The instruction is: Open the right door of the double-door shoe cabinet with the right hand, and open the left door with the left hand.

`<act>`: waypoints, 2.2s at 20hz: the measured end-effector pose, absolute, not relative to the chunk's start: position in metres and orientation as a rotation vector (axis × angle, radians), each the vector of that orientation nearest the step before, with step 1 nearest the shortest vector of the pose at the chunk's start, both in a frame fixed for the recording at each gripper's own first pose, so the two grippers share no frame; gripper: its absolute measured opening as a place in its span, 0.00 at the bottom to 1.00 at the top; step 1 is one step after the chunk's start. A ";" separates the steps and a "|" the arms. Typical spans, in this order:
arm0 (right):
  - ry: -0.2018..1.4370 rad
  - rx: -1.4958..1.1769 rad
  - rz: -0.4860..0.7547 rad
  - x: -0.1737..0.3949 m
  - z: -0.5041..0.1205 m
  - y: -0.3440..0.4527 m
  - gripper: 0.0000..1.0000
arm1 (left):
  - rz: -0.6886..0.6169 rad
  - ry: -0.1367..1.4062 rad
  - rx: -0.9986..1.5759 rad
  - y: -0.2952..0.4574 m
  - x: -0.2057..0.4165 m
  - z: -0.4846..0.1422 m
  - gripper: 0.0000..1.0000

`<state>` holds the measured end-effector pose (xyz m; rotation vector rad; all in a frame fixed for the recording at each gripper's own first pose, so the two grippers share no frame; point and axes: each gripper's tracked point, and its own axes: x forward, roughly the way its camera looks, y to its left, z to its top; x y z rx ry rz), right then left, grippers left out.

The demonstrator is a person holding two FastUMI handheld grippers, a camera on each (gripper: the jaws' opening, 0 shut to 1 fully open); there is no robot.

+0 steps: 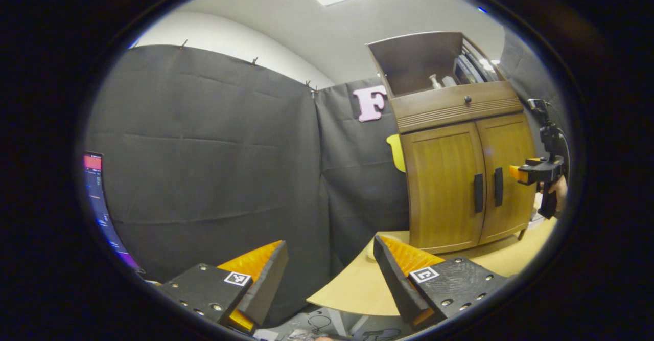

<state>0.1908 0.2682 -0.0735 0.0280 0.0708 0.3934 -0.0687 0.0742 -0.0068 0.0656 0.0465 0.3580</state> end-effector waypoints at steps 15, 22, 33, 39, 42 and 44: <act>0.241 0.025 0.410 0.243 -0.140 0.325 0.71 | 0.436 0.048 0.072 0.083 -0.068 -0.009 1.00; 0.254 0.031 0.377 0.245 -0.144 0.325 0.24 | 0.413 0.055 0.054 0.084 -0.066 -0.017 1.00; 0.252 0.072 0.470 0.187 -0.136 0.297 0.13 | 0.266 0.014 0.017 0.076 -0.047 -0.021 1.00; 0.254 0.061 0.481 0.157 -0.133 0.268 0.13 | 0.165 -0.012 0.012 0.067 -0.034 -0.025 1.00; 0.249 0.048 0.481 0.144 -0.131 0.250 0.13 | 0.124 -0.021 0.009 0.062 -0.036 -0.024 0.96; 0.251 0.040 0.475 0.135 -0.126 0.235 0.13 | 0.097 -0.026 0.009 0.059 -0.038 -0.021 0.96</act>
